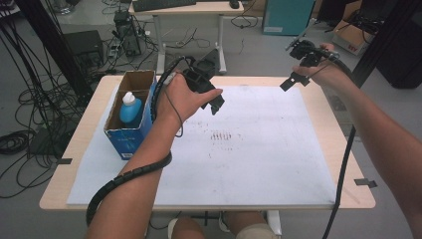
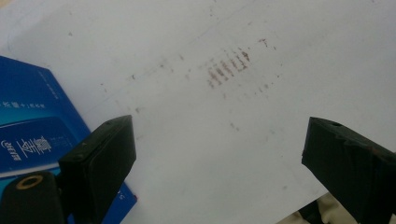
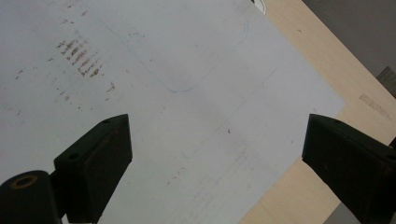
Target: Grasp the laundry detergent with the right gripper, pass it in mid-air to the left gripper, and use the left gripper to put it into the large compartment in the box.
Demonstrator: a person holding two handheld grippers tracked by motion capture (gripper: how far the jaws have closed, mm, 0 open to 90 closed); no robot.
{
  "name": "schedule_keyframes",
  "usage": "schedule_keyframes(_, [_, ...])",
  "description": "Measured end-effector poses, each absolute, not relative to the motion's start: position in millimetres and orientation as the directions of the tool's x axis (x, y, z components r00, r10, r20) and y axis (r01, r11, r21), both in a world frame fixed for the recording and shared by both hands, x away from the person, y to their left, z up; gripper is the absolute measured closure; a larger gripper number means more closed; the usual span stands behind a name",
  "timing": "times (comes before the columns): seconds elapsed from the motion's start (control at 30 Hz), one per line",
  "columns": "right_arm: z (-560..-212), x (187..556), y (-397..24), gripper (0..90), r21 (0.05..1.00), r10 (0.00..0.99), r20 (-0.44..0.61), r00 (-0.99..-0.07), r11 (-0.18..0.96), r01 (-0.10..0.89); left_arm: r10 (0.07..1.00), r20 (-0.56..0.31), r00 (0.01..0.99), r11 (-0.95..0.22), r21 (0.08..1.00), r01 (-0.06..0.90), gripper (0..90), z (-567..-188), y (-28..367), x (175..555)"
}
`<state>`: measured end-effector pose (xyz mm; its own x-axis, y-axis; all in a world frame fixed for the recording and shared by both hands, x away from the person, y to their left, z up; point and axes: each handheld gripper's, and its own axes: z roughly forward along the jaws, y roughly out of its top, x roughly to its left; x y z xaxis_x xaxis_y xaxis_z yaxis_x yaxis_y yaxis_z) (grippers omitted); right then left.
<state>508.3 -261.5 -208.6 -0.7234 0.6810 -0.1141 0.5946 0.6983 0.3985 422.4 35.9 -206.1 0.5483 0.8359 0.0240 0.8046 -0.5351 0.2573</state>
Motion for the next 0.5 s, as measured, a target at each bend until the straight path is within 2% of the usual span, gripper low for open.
schedule_keyframes(0.5, [-206.4,504.9,-258.3,8.5,0.389,0.678,-0.119,-0.726,0.704,0.594,0.831,0.034,0.555,-0.545,0.248,0.801,10.0,-209.4,37.2,417.6])
